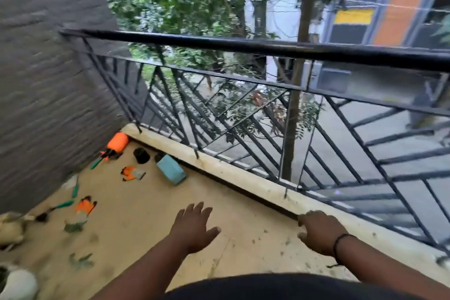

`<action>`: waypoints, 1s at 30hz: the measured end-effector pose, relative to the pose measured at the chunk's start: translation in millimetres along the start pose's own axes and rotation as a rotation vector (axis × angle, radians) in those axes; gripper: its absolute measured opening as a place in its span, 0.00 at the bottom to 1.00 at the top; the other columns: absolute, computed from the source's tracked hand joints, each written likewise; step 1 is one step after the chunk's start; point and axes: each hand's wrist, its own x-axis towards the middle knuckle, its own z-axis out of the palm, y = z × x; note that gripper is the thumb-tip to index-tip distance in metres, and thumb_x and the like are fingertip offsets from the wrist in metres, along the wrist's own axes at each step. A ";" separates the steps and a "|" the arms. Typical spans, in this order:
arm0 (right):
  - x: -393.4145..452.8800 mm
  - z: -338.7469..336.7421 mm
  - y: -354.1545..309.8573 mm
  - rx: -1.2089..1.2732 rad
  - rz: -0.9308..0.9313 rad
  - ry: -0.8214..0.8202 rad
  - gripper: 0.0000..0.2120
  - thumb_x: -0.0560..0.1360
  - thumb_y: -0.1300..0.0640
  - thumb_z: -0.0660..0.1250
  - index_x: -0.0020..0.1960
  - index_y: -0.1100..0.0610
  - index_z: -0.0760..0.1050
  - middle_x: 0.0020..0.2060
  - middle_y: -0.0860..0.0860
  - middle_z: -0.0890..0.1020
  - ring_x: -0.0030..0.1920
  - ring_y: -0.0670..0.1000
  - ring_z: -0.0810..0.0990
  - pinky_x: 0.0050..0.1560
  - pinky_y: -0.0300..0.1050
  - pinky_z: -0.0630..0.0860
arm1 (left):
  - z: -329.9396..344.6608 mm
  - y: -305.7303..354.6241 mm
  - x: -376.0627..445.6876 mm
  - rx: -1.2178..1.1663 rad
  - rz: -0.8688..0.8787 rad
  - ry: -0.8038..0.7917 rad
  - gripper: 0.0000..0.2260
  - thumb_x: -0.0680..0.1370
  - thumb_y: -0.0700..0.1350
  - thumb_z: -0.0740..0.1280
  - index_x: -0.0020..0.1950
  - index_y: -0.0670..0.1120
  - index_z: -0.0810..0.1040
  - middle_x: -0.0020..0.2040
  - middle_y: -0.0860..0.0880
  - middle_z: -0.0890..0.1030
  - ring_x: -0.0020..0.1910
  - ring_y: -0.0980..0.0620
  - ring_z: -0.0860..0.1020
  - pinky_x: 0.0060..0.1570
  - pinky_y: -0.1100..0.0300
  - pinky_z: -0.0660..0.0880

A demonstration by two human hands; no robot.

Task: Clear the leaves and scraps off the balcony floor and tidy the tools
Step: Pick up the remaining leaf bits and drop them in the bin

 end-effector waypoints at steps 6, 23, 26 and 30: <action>48.7 -36.2 -46.3 -0.082 -0.140 0.002 0.21 0.77 0.41 0.60 0.66 0.47 0.70 0.62 0.51 0.75 0.64 0.54 0.73 0.61 0.47 0.71 | -12.8 -20.1 -9.1 -0.082 -0.103 0.007 0.33 0.79 0.66 0.55 0.80 0.53 0.52 0.81 0.47 0.50 0.79 0.45 0.50 0.76 0.48 0.50; 107.3 -58.1 -211.6 -0.046 -0.017 -0.048 0.25 0.76 0.39 0.61 0.69 0.46 0.67 0.66 0.50 0.72 0.67 0.53 0.70 0.63 0.46 0.69 | 4.9 -204.5 12.3 -0.211 -0.077 -0.098 0.37 0.77 0.70 0.53 0.81 0.54 0.47 0.81 0.48 0.46 0.79 0.44 0.46 0.76 0.46 0.46; 118.4 -60.0 -232.0 -0.011 0.060 -0.070 0.24 0.75 0.38 0.62 0.67 0.46 0.68 0.66 0.49 0.73 0.67 0.53 0.70 0.63 0.45 0.69 | -1.2 -247.0 24.8 -0.205 -0.049 -0.090 0.38 0.77 0.70 0.52 0.81 0.53 0.46 0.81 0.47 0.46 0.79 0.44 0.47 0.76 0.46 0.47; 132.7 -62.2 -254.2 -0.039 0.140 -0.091 0.25 0.75 0.39 0.61 0.69 0.47 0.66 0.68 0.50 0.72 0.68 0.53 0.70 0.64 0.47 0.69 | -9.5 -282.7 46.3 -0.224 -0.037 -0.087 0.39 0.77 0.71 0.53 0.81 0.53 0.46 0.81 0.47 0.46 0.79 0.44 0.47 0.75 0.46 0.47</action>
